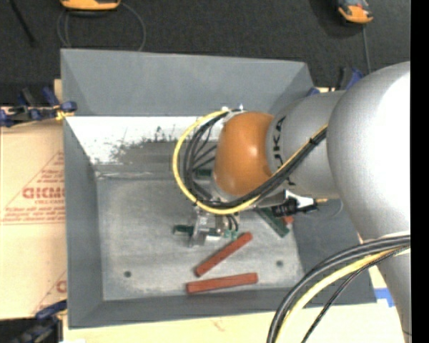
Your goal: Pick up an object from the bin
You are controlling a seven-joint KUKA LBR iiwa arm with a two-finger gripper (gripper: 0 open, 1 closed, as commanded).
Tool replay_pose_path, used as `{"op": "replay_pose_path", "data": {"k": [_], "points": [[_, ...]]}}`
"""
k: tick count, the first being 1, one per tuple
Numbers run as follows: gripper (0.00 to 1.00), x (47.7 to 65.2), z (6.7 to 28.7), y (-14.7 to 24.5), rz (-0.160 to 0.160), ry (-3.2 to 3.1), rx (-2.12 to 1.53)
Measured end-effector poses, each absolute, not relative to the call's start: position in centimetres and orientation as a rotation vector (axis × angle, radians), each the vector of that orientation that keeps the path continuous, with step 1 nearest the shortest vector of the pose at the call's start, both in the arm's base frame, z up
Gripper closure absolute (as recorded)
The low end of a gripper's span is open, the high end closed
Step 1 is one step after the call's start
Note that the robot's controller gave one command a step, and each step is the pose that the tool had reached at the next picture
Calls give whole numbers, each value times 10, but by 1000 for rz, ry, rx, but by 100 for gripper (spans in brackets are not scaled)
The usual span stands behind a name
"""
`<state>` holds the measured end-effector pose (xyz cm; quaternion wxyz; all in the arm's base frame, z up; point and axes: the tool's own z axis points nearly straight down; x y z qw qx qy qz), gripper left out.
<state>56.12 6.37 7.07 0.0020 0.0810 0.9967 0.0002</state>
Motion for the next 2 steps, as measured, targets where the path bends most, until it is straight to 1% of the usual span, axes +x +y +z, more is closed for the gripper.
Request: {"op": "replay_pose_path", "data": {"k": [1,2], "points": [[100,560,73,64,0,3130,255],[100,559,86,63,-2,3137,257]]}}
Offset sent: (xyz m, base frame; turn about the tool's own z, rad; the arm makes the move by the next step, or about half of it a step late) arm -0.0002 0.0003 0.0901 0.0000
